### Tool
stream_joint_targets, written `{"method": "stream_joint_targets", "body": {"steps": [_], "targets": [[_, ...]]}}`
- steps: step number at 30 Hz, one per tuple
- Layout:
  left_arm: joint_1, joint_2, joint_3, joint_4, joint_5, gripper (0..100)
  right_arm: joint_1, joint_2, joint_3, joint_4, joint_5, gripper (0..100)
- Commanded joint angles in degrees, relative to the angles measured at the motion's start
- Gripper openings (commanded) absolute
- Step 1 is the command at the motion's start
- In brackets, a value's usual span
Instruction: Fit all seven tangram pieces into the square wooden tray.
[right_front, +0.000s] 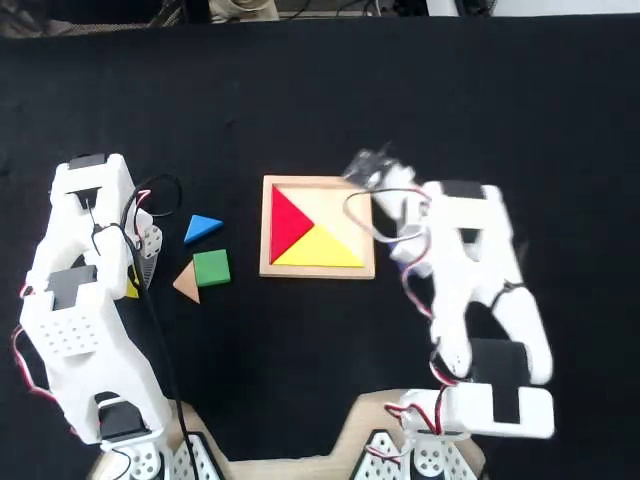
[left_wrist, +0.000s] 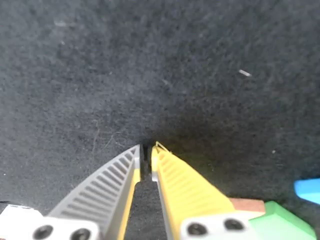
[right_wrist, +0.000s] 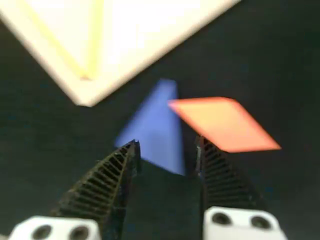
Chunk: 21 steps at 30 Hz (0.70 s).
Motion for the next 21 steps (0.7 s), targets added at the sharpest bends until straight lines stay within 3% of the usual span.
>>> {"method": "stream_joint_targets", "body": {"steps": [1, 8, 14, 19, 21], "targets": [[1.8, 0.2, -1.5, -1.0, 0.3, 6, 4.2, -2.8, -2.9, -6.6, 5.5, 17.8], [1.8, 0.2, -1.5, -1.0, 0.3, 6, 4.1, 2.1, -3.1, -9.8, 6.9, 17.4], [1.8, 0.2, -1.5, -1.0, 0.3, 6, 9.8, 10.2, -11.9, -3.9, -0.4, 16.8], [1.8, 0.2, -1.5, -1.0, 0.2, 6, 12.1, 16.6, -18.6, 0.9, -3.3, 0.8], [1.8, 0.2, -1.5, -1.0, 0.2, 6, 11.7, 18.9, -20.4, 0.9, -4.7, 3.1]]}}
